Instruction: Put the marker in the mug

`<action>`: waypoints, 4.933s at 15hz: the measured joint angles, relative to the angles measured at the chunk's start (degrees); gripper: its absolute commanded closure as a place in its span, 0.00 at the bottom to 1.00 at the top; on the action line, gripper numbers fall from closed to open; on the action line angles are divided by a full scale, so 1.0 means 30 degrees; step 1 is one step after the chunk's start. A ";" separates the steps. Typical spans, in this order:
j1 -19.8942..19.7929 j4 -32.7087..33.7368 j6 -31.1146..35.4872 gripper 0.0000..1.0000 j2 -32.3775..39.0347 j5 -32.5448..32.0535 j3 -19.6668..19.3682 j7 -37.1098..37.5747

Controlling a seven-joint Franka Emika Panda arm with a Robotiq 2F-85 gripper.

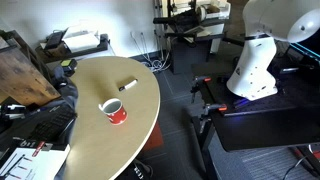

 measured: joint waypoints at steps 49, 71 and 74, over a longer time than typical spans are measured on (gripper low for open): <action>-0.6805 0.5955 1.9070 0.00 2.4592 -0.2215 0.4358 -0.8508; -0.6788 1.2194 1.5783 0.20 2.8483 -0.4341 0.4589 -0.8352; -0.6848 1.2231 1.5347 0.36 2.8692 -0.4337 0.4627 -0.8363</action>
